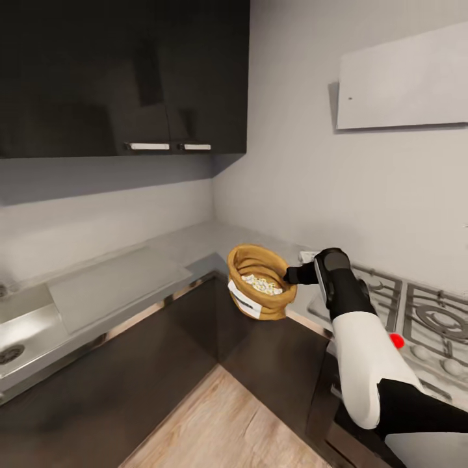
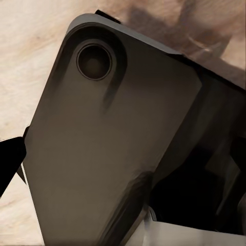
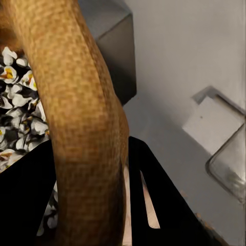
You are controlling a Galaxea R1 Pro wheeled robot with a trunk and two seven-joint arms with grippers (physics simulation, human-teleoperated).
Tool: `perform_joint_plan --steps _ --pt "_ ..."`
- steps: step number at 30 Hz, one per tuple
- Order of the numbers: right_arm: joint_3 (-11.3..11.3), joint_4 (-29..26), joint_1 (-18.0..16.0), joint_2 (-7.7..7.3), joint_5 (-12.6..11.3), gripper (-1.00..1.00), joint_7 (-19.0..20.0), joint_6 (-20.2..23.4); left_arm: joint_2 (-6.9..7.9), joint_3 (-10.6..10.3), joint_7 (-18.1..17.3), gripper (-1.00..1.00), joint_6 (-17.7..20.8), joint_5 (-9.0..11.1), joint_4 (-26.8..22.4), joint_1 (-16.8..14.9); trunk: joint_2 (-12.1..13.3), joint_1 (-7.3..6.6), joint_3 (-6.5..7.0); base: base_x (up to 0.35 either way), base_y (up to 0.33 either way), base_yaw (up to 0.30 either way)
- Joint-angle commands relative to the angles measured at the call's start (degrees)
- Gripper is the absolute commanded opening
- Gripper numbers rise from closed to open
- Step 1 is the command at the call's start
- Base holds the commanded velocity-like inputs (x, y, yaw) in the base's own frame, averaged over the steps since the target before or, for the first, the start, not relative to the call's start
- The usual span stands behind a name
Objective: In the kitchen, take the popcorn bag from the countertop, put it into the microwave, and heat it until the popcorn is cooked so the cooked popcorn ends up inside the bag.
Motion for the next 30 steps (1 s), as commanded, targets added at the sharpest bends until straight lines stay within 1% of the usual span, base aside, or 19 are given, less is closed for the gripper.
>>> perform_joint_plan --steps 1,6,17,21,30 --pt "-0.2 -0.1 -0.1 0.06 0.5 -1.0 0.5 0.1 -0.02 0.4 0.0 1.0 -0.1 0.0 -0.1 0.0 0.0 -0.03 -0.06 -0.345 0.0 0.0" --pt "-0.1 -0.2 -0.1 -0.05 0.5 -1.0 0.5 0.1 -0.02 0.4 0.0 1.0 0.0 0.1 -0.1 0.0 0.0 -0.03 -0.06 -0.345 0.072 0.0" --pt "-0.1 -0.7 -0.1 0.02 1.3 -1.0 0.0 0.1 0.05 0.4 0.0 1.0 0.0 0.1 -0.1 0.0 0.0 -0.03 -0.06 -0.313 0.139 0.0" --pt "-0.2 -0.5 -0.1 0.02 1.2 -1.0 0.5 0.1 0.07 0.4 0.0 1.0 0.0 0.1 -0.1 0.0 0.0 -0.03 -0.06 -0.041 0.016 0.0" --pt "-0.2 0.2 -0.1 0.06 0.9 -1.0 0.2 0.1 0.07 0.8 0.1 1.0 -0.1 0.6 -0.1 0.0 0.0 -0.03 -0.06 -0.001 0.0 0.0"
